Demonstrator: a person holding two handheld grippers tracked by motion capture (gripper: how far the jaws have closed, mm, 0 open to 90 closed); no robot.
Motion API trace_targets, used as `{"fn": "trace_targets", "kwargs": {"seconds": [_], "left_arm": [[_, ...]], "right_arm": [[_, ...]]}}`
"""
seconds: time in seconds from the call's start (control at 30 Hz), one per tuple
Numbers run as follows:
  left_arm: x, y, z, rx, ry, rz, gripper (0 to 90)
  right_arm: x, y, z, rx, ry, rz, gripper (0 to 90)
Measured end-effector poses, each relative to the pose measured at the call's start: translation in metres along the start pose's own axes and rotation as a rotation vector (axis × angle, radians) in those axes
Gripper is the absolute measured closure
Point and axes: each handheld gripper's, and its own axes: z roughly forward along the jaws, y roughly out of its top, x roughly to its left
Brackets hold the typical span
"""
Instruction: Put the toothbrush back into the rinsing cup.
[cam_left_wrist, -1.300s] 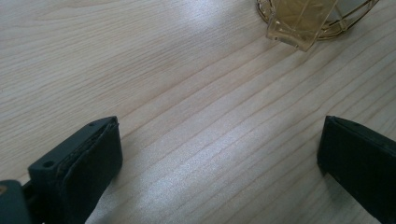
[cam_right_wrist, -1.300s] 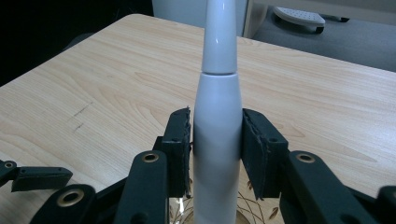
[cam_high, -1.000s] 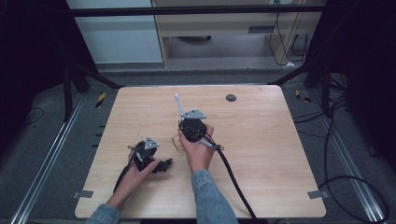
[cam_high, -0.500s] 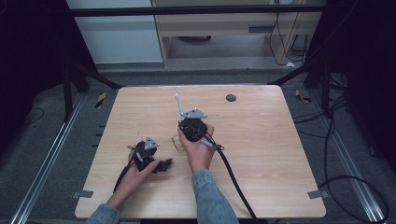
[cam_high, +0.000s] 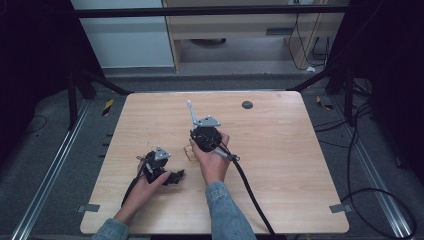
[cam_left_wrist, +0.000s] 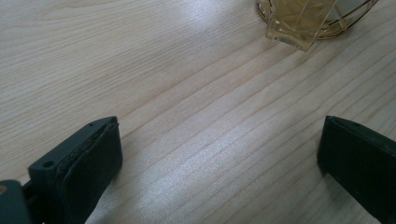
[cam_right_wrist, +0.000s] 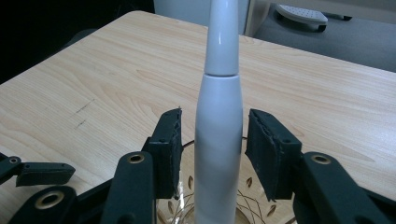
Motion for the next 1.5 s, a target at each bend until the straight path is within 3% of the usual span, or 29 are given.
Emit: {"fn": "trace_targets", "kwargs": {"seconds": [0.67, 1.5], "left_arm": [[0.000, 0.000, 0.000, -0.001, -0.001, 0.000, 0.0], [0.000, 0.000, 0.000, -0.002, -0.001, 0.002, 0.0]], "right_arm": [[0.000, 0.002, -0.004, -0.002, -0.007, 0.005, 39.8], [0.002, 0.011, -0.018, -0.004, 0.013, -0.046, 26.2]]}}
